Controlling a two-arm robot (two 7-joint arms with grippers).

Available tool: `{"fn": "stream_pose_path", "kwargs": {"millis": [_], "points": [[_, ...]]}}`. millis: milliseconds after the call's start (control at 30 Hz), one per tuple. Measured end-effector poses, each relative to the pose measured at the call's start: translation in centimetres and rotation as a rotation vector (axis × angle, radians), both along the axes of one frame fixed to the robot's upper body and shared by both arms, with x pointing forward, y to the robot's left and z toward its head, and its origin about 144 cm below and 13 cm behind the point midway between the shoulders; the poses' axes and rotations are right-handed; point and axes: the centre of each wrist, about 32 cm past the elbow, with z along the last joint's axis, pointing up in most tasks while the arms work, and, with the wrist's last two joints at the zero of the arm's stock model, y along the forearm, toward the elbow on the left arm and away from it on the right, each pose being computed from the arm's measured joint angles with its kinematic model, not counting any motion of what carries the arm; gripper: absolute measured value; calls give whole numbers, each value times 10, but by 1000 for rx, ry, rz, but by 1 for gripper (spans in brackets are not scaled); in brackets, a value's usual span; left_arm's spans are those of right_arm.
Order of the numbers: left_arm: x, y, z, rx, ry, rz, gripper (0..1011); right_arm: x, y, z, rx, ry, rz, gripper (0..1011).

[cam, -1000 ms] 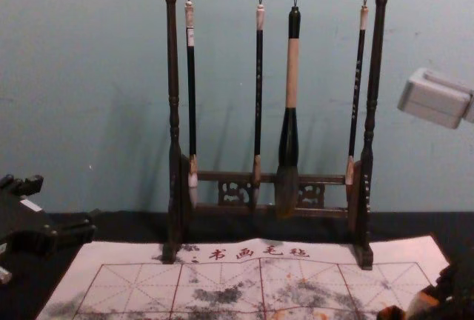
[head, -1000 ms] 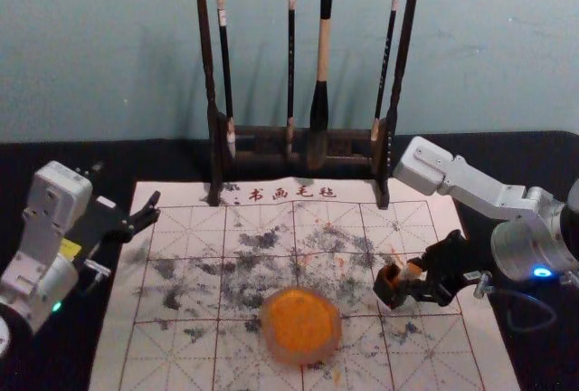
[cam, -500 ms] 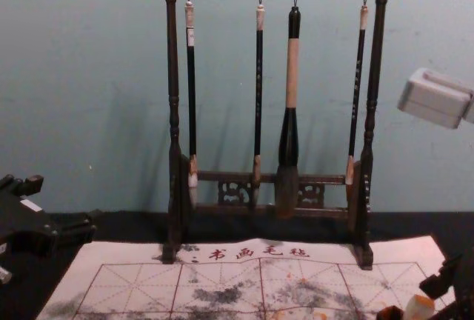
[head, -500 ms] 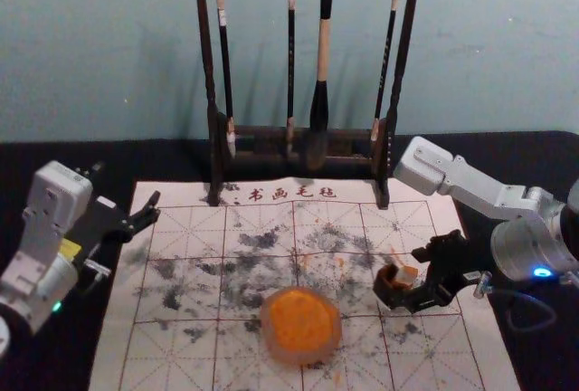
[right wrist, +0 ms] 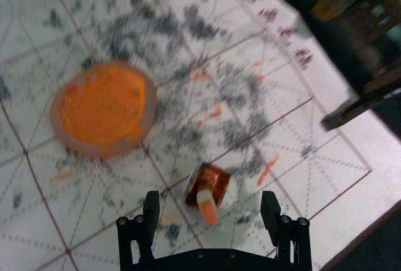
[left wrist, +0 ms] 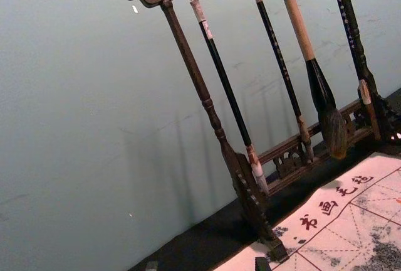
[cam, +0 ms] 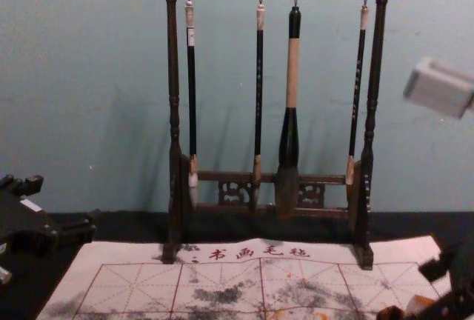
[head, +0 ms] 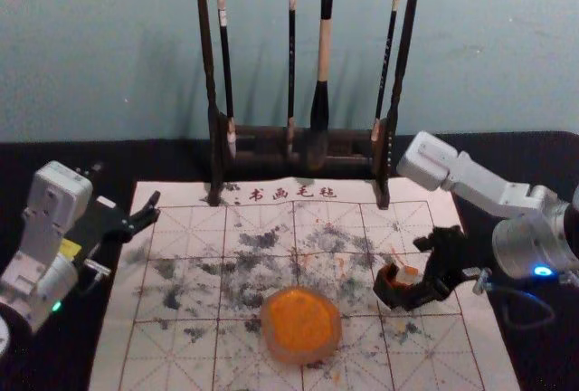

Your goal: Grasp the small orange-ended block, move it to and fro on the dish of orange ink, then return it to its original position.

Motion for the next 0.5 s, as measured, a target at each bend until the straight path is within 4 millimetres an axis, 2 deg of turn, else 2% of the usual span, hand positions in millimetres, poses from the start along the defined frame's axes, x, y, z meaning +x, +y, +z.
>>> {"fn": "stream_pose_path", "kwargs": {"millis": [133, 333, 400, 500], "points": [[0, 0, 0, 0, 0, 0, 1001, -3, -5, 1, 71, -47, -42, 1000], [0, 0, 0, 0, 0, 0, 1001, -15, -11, -2, 178, -223, -202, 1000], [0, 0, 0, 0, 0, 0, 1001, -19, -12, -6, 201, -280, -250, 1000], [0, 0, 0, 0, 0, 0, 1001, -32, -17, -25, 242, -444, -386, 1000]]}}
